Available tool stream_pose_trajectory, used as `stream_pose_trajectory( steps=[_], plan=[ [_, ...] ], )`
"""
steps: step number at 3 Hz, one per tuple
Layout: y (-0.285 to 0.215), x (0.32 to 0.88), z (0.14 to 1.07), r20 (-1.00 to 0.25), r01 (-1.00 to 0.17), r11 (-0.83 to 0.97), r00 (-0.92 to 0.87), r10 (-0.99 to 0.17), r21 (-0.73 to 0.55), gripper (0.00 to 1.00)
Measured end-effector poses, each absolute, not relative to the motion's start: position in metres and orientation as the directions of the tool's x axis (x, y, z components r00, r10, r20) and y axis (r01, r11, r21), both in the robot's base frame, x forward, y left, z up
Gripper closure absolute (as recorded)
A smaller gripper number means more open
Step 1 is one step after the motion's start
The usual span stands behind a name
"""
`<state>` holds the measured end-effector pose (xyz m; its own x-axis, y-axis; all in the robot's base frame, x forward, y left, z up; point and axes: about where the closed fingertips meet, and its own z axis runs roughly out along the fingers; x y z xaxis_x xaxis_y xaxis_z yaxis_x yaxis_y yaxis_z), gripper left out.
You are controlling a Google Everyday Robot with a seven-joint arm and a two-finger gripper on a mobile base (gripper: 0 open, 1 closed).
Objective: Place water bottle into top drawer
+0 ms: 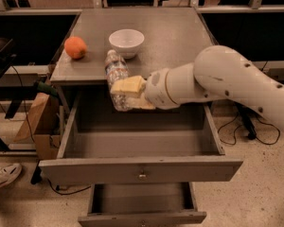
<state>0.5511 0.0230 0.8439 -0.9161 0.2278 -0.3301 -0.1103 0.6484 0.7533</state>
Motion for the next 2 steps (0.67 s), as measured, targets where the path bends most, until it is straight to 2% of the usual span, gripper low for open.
stream_pose_trajectory(
  steps=[2],
  plan=[
    [-0.039,0.505,0.797,-0.422,-0.343,0.675,-0.905,-0.051,0.653,1.0]
  ],
)
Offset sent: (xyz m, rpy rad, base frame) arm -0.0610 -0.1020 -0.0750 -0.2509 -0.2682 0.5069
